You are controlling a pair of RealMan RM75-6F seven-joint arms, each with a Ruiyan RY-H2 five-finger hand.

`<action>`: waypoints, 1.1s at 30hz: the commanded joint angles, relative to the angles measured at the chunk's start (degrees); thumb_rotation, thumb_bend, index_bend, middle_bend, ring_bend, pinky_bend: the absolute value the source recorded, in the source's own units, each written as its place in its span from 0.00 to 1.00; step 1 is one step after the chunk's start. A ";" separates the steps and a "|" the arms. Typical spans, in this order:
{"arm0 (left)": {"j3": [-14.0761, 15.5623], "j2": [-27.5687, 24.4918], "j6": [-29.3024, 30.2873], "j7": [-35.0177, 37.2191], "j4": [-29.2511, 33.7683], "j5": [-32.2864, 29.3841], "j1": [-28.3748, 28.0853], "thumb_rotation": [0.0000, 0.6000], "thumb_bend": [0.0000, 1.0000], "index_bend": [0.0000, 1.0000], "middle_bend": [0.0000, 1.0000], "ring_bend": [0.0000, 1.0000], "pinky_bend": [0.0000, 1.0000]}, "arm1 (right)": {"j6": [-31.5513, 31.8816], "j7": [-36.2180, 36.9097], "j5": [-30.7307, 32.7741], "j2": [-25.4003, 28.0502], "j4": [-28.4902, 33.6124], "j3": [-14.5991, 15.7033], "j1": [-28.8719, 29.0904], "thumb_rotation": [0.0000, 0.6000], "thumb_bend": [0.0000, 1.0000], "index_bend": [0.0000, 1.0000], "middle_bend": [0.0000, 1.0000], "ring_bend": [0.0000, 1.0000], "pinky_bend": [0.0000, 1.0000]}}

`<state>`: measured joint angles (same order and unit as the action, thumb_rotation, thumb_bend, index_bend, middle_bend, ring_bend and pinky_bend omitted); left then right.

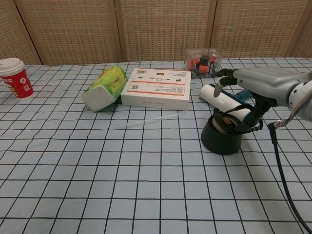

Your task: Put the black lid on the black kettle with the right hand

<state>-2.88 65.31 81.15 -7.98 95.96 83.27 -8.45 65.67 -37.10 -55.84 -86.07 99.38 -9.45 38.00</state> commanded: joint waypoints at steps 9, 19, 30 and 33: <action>0.36 -0.04 0.27 -0.36 0.25 0.57 0.10 1.00 0.05 0.00 0.00 0.00 0.00 | 0.99 0.05 -0.90 0.56 0.84 3.16 -1.80 1.00 0.37 0.29 0.00 0.00 0.00; 0.73 -0.32 0.59 -0.08 0.61 1.23 0.28 1.00 0.05 0.00 0.00 0.00 0.00 | 1.89 0.37 -2.75 -0.83 1.20 4.28 -2.63 1.00 0.39 0.30 0.00 0.00 0.00; 0.82 -0.42 0.56 -0.07 0.69 1.30 0.30 1.00 0.05 0.00 0.00 0.00 0.00 | 2.03 0.34 -4.05 -2.04 1.50 4.03 -2.51 1.00 0.39 0.30 0.00 0.00 0.00; 0.79 -0.40 0.38 -0.17 0.72 1.08 0.25 1.00 0.05 0.00 0.00 0.00 0.00 | 1.75 0.26 -4.06 -2.47 1.19 4.13 -2.46 1.00 0.39 0.30 0.00 0.00 0.00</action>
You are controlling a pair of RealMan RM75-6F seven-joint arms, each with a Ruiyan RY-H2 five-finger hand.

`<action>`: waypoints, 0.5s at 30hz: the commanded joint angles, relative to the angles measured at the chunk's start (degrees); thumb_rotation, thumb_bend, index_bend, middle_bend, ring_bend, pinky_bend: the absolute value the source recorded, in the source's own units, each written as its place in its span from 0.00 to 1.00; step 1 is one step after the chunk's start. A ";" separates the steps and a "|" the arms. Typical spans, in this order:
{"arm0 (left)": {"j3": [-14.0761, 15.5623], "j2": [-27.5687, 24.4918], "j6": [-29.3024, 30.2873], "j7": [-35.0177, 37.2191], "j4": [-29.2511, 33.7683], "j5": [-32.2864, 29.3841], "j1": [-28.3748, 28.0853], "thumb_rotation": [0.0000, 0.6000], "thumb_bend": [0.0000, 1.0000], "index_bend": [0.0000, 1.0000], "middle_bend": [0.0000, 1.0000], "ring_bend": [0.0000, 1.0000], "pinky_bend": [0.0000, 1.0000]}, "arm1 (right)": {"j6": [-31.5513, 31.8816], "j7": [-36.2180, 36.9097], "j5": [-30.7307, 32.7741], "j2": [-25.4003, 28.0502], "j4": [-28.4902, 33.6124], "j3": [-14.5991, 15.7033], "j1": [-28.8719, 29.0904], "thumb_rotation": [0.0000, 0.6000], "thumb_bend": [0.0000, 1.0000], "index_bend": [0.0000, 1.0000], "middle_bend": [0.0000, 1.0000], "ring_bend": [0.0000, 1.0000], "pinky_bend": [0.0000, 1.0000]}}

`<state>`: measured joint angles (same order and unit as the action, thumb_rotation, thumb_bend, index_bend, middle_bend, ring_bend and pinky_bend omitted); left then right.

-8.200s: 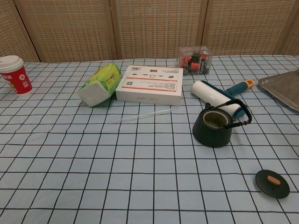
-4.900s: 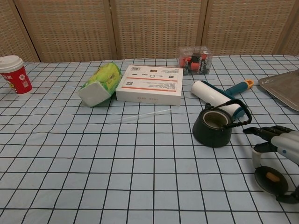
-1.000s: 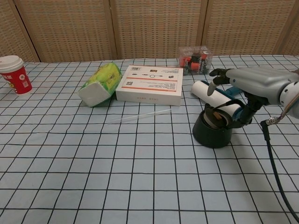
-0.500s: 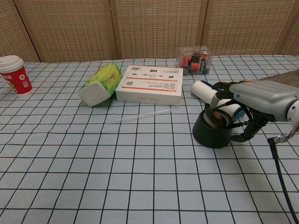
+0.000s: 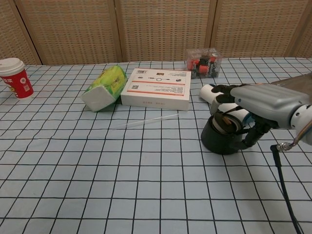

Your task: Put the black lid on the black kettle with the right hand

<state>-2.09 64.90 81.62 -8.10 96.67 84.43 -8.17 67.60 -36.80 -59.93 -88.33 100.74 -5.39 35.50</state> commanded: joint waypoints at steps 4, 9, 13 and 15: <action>-0.01 -0.01 -0.12 -0.13 0.10 -0.11 -0.04 1.00 0.05 0.00 0.00 0.00 0.00 | -0.52 -0.10 0.12 -0.77 -0.71 0.04 0.14 1.00 0.39 0.30 0.00 0.00 0.00; -0.02 -0.05 -0.11 -0.01 0.10 -0.18 -0.03 1.00 0.05 0.00 0.00 0.00 0.00 | -0.99 -0.33 0.89 -1.25 -1.52 -0.06 0.21 1.00 0.39 0.30 0.00 0.00 0.00; -0.04 -0.08 -0.07 0.05 0.10 -0.15 -0.03 1.00 0.05 0.00 0.00 0.00 0.00 | -1.31 -0.35 1.47 -1.54 -2.12 -0.19 0.24 1.00 0.39 0.30 0.00 0.00 0.00; -0.01 -0.08 -0.09 0.05 0.10 -0.11 -0.03 1.00 0.05 0.00 0.00 0.00 0.00 | -1.44 -0.36 1.73 -1.62 -2.32 -0.25 0.26 1.00 0.39 0.30 0.00 0.00 0.00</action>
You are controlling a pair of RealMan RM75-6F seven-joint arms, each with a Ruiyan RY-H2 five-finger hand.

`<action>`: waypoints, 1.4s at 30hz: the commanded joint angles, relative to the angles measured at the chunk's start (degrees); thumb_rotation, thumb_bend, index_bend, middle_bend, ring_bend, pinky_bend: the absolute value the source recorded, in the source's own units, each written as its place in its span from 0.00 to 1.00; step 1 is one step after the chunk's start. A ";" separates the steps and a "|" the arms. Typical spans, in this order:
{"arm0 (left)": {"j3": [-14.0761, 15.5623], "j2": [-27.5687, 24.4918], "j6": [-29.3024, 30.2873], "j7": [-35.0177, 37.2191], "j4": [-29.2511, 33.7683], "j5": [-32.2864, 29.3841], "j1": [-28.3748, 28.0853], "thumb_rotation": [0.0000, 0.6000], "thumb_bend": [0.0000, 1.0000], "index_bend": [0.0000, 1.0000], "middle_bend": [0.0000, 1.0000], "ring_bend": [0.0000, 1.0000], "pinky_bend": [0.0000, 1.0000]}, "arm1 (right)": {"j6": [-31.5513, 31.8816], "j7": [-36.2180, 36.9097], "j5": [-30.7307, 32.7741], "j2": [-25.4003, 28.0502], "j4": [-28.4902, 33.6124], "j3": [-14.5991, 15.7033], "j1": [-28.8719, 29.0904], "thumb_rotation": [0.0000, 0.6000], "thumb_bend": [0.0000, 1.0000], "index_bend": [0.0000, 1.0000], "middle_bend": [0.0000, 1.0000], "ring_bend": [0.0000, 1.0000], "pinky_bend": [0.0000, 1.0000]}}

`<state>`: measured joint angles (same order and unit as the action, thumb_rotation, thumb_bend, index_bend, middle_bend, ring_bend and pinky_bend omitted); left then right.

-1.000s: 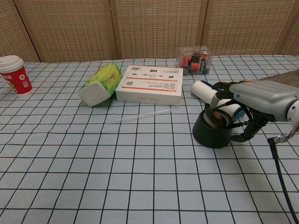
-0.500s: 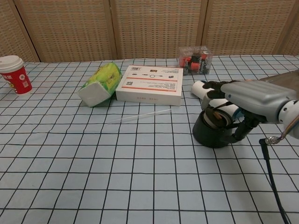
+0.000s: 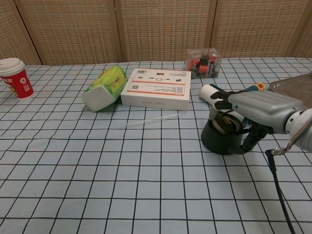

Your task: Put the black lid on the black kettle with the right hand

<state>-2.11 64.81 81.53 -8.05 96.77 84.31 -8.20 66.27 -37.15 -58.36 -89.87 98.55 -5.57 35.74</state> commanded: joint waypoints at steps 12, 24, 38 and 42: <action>-0.01 -0.03 0.00 -0.05 0.05 -0.09 0.01 1.00 0.05 0.00 0.00 0.00 0.00 | -0.55 0.06 1.05 -0.17 -0.70 0.03 -0.17 1.00 0.39 0.31 0.00 0.00 0.00; -0.02 -0.11 0.04 0.17 0.11 -0.05 0.02 1.00 0.05 0.00 0.00 0.00 0.00 | -0.02 0.00 -0.68 0.25 1.41 0.29 -0.22 1.00 0.39 0.31 0.00 0.00 0.00; -0.64 -0.02 0.07 1.95 -0.87 -0.93 0.01 1.00 0.05 0.00 0.00 0.00 0.00 | 7.97 1.21 -12.18 7.87 6.34 5.20 -5.28 1.00 0.30 0.22 0.00 0.00 0.00; -0.51 0.32 1.05 2.13 -1.16 0.09 0.25 1.00 0.05 0.00 0.00 0.00 0.00 | 12.01 4.97 -17.43 10.84 4.97 7.66 -8.71 1.00 0.28 0.17 0.00 0.00 0.00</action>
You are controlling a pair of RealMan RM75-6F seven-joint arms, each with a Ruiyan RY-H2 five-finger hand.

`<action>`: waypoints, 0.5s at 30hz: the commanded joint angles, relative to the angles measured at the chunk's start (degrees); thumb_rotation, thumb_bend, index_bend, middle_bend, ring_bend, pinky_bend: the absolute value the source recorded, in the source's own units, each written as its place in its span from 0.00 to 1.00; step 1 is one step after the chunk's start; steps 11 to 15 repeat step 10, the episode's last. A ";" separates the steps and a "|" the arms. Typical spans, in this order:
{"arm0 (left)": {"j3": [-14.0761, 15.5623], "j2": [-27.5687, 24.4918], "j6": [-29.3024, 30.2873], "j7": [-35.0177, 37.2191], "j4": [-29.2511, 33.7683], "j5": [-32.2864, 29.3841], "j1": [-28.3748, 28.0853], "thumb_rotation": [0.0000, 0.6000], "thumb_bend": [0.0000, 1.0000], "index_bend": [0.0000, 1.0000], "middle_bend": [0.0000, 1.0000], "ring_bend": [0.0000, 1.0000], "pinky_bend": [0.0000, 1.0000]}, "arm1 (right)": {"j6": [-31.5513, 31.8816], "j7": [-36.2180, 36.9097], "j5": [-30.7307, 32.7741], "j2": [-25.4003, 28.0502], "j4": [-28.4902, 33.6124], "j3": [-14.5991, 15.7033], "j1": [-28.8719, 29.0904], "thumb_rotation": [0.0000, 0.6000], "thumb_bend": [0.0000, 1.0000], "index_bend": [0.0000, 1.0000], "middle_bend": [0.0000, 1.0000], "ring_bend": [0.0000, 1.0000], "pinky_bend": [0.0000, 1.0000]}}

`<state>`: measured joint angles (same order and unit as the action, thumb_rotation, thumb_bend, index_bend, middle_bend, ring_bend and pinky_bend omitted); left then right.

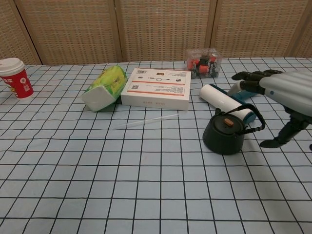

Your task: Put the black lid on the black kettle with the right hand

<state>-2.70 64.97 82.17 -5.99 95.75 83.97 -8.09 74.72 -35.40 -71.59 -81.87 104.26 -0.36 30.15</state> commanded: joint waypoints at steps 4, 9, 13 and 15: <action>0.20 0.73 1.80 0.47 -0.67 1.68 0.51 1.00 0.05 0.00 0.00 0.00 0.00 | 8.26 8.11 -9.22 5.50 -3.33 5.07 -7.38 1.00 0.27 0.17 0.00 0.00 0.00; 0.34 1.29 2.96 0.52 -1.32 2.77 0.83 1.00 0.05 0.00 0.00 0.00 0.00 | 11.95 13.47 -12.22 7.36 -6.33 7.61 -11.58 1.00 0.27 0.16 0.00 0.00 0.00; 0.38 1.37 3.13 0.52 -1.42 2.90 0.91 1.00 0.05 0.00 0.00 0.00 0.00 | 12.59 14.32 -12.69 7.50 -7.11 7.92 -12.27 1.00 0.27 0.15 0.00 0.00 0.00; 0.38 1.37 3.13 0.52 -1.42 2.90 0.91 1.00 0.05 0.00 0.00 0.00 0.00 | 12.59 14.32 -12.69 7.50 -7.11 7.92 -12.27 1.00 0.27 0.15 0.00 0.00 0.00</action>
